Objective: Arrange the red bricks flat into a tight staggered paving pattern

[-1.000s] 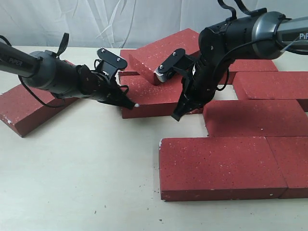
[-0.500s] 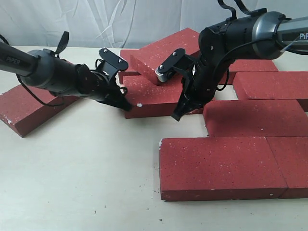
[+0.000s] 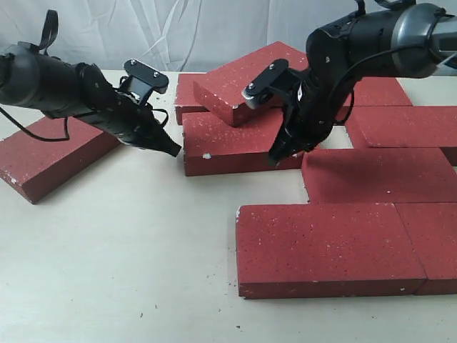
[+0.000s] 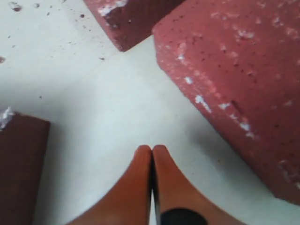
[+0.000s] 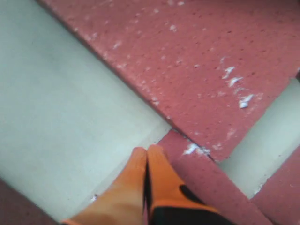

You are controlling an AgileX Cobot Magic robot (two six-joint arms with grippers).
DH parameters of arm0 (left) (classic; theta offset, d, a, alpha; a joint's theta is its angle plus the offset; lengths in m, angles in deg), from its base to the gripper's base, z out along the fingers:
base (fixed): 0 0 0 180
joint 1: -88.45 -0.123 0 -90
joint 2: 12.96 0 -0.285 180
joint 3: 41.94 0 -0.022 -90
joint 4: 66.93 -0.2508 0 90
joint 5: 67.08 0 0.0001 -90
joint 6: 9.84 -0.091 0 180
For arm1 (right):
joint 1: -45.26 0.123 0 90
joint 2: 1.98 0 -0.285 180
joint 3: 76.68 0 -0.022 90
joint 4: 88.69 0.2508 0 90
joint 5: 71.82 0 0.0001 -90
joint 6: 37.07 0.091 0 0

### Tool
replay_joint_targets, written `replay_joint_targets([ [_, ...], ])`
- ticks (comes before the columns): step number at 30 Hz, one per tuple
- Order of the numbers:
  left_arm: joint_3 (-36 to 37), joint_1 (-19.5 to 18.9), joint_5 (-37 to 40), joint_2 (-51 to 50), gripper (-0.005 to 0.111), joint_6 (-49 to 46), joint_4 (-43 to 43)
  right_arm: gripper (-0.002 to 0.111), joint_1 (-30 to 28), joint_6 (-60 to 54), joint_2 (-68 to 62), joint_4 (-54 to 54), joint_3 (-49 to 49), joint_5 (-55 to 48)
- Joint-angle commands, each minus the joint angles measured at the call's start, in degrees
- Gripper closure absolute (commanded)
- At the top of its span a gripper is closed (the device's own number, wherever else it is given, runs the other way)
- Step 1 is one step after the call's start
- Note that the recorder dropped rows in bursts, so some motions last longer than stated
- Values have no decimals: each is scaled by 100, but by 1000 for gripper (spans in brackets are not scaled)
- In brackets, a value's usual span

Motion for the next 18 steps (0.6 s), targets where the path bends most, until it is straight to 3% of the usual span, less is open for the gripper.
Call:
replay_joint_targets([
  [1, -143, 210, -60, -167, 107, 38, 129, 109, -620, 473, 58, -49, 58, 462],
  [7, -422, 236, -115, -438, 107, 38, 284, 109, -1294, 847, 58, 75, 219, 1029],
  [18, -826, 506, -271, -640, 107, 38, 542, 109, -1370, 847, 58, 233, 219, 1108],
])
